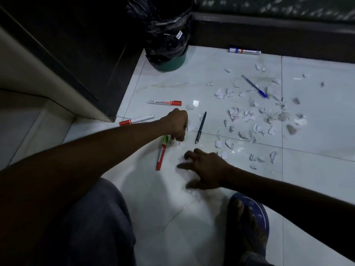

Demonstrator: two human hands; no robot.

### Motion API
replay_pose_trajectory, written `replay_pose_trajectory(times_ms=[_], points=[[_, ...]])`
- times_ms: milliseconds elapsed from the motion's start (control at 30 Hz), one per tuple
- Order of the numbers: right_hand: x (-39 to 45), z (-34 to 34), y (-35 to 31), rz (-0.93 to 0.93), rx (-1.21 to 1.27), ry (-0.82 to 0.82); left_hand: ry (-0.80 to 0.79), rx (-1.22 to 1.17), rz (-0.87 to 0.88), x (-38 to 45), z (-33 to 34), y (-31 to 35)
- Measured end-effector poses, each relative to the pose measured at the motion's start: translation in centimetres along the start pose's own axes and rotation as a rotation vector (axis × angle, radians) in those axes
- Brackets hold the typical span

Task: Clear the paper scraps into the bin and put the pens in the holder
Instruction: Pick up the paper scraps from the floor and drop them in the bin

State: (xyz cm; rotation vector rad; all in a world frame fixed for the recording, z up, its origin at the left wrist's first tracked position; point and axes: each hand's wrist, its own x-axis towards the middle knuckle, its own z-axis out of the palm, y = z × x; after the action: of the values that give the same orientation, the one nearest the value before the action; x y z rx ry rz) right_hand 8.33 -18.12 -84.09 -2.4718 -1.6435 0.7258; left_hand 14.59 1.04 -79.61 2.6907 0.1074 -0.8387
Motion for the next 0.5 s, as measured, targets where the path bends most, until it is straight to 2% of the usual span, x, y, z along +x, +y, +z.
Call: replay_pose_trajectory(times_ms=[100,233,333,500], points=[[-0.9,2.4,-0.6,-0.109,-0.063,-0.02,-0.011,-0.005,0.014,0.3,0.1,0.9],[-0.8,3.5,-1.0,-0.109,0.02,0.064,0.002,-0.034,0.028,0.6,0.0,1.3],[0.7,2.4,-0.6,-0.065,0.158,0.086,0.038,-0.064,0.026,0.7,-0.3,0.8],[4.1,-2.0,1.8,0.126,0.443,0.28,0.212,-0.089,0.004,0.8,-1.9,-1.3]])
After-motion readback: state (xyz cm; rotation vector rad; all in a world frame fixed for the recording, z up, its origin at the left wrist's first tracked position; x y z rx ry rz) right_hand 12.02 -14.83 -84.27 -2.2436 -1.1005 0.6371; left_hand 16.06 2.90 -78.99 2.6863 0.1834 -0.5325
